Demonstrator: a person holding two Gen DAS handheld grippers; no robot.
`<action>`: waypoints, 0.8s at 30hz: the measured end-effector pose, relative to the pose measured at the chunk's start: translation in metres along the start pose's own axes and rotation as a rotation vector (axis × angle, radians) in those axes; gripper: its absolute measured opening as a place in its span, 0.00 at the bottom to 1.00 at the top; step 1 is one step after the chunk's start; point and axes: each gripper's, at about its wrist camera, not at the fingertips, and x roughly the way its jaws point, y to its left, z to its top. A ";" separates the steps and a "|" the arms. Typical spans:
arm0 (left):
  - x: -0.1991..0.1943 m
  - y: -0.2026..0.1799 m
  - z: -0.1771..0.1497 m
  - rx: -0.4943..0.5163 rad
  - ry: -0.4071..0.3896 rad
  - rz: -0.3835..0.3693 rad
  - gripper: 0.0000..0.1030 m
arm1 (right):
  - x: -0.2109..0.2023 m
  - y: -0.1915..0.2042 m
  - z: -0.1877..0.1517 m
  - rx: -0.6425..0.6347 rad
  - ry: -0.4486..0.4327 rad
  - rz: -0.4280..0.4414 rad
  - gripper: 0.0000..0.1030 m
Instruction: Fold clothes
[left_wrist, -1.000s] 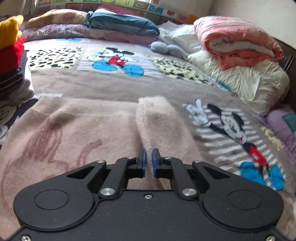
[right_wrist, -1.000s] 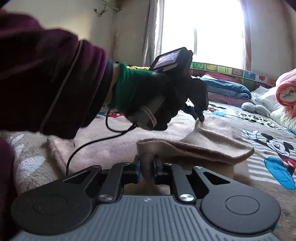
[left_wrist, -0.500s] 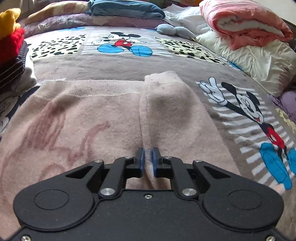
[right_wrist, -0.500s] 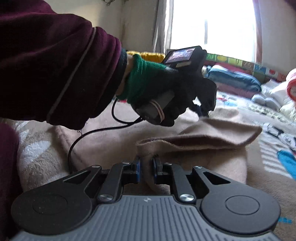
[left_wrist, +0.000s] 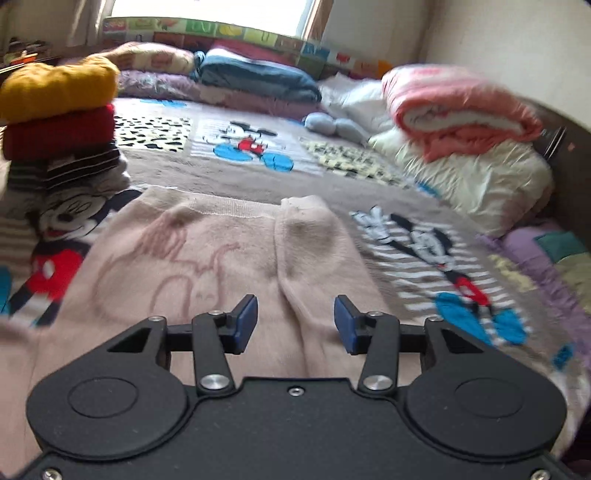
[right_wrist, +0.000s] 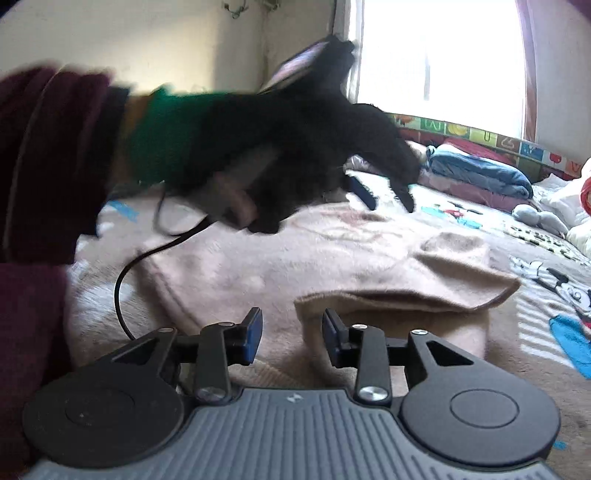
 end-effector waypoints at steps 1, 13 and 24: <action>-0.011 0.001 -0.007 -0.016 -0.011 -0.011 0.45 | -0.012 -0.002 0.001 0.003 -0.010 0.005 0.36; -0.058 -0.010 -0.099 -0.123 0.010 -0.070 0.57 | -0.062 -0.027 -0.020 -0.020 -0.046 -0.134 0.41; -0.044 0.005 -0.132 -0.182 0.029 -0.098 0.34 | -0.013 -0.031 -0.041 -0.033 0.141 -0.193 0.45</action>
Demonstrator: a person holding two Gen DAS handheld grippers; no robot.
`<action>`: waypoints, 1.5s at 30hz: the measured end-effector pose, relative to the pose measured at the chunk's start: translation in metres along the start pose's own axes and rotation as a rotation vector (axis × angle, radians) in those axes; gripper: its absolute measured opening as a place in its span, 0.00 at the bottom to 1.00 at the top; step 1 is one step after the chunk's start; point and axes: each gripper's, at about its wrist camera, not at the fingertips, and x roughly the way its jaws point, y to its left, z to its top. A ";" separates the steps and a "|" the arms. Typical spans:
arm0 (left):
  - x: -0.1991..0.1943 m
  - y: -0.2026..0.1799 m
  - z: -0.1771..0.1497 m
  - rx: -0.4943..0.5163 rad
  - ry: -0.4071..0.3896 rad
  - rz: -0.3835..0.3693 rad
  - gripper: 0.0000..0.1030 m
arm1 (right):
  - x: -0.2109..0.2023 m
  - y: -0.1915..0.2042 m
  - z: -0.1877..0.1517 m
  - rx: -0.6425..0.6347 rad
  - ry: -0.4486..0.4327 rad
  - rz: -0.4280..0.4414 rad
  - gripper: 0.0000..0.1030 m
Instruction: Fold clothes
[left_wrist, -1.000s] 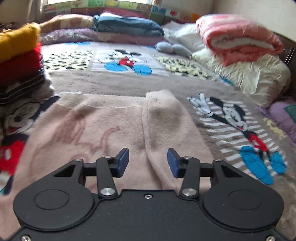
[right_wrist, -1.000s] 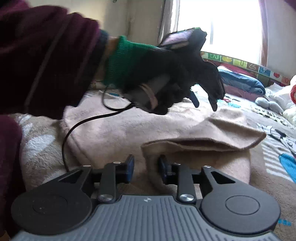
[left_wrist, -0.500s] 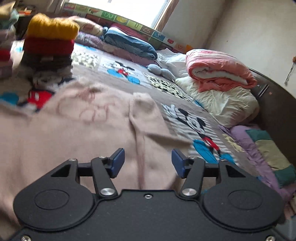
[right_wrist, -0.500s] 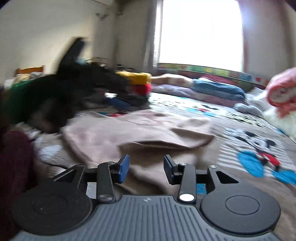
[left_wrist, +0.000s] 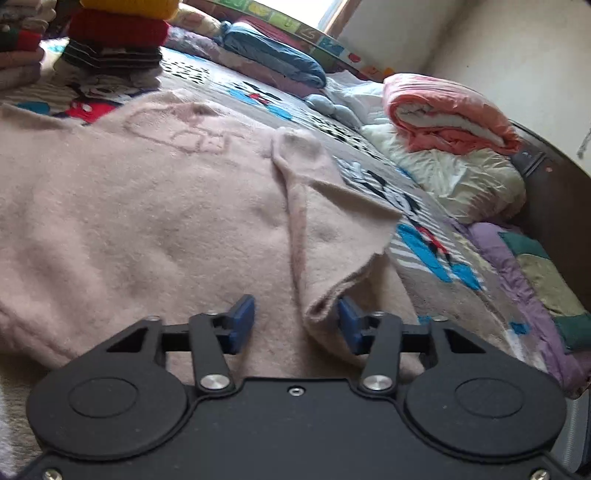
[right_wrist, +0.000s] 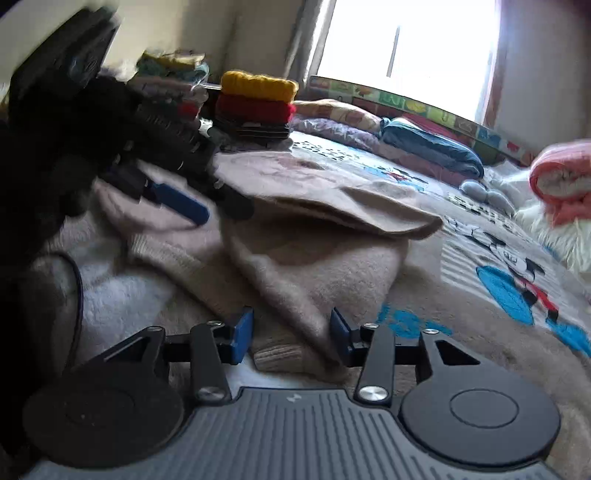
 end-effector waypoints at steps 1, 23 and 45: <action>0.001 0.000 0.000 -0.013 0.006 -0.015 0.33 | -0.004 0.000 0.001 -0.008 -0.012 -0.010 0.45; -0.027 -0.007 0.012 0.013 -0.015 -0.132 0.41 | -0.022 -0.022 0.010 0.169 -0.104 0.049 0.46; 0.099 -0.097 0.139 0.776 0.230 -0.164 0.41 | 0.033 -0.012 0.020 0.228 -0.030 0.194 0.47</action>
